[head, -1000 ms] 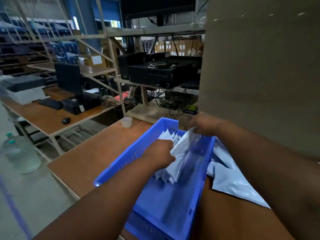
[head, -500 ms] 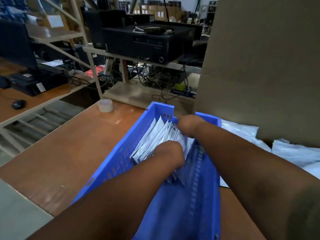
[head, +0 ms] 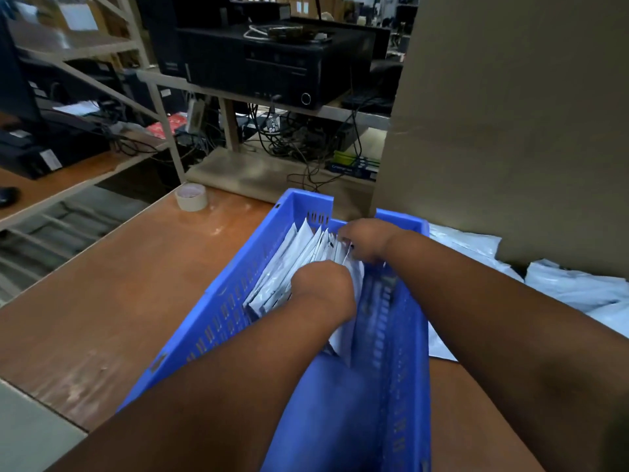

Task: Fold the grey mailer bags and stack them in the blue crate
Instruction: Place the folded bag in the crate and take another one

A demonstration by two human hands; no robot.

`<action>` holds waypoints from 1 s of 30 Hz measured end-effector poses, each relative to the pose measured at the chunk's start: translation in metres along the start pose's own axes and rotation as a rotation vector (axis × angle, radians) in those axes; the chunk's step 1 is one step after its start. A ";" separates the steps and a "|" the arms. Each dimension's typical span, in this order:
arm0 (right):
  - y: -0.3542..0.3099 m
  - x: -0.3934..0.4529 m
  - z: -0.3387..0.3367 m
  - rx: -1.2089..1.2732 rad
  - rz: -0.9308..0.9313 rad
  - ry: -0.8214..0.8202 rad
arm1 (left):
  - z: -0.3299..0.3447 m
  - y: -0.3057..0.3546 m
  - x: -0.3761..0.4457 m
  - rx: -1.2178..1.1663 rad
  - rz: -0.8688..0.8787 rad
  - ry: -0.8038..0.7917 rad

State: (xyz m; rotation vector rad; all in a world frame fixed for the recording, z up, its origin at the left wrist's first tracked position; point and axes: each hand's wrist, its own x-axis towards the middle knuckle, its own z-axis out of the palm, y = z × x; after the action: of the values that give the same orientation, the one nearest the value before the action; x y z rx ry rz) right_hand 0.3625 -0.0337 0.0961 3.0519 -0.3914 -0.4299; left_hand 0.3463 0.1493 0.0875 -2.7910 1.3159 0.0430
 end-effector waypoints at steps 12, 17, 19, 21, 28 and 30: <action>0.061 -0.159 -0.026 0.091 0.111 0.330 | -0.056 0.070 -0.019 -0.063 0.154 0.248; 0.116 -0.244 -0.003 0.097 0.231 0.379 | -0.087 0.145 -0.030 -0.036 0.254 0.333; 0.137 -0.276 0.016 0.093 0.295 0.389 | -0.088 0.179 -0.033 -0.029 0.294 0.316; 0.155 -0.303 0.043 0.110 0.344 0.383 | -0.082 0.211 -0.035 -0.031 0.351 0.297; 0.175 -0.327 0.167 0.274 0.422 0.115 | -0.004 0.275 -0.025 0.060 0.390 0.019; 0.172 -0.320 0.192 0.254 0.406 0.085 | 0.021 0.276 -0.022 0.113 0.343 -0.074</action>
State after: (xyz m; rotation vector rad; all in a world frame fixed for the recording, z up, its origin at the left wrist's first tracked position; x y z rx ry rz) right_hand -0.0297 -0.1197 0.0092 3.0867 -1.1088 -0.2422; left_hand 0.1194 -0.0071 0.0573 -2.4185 1.7025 0.0826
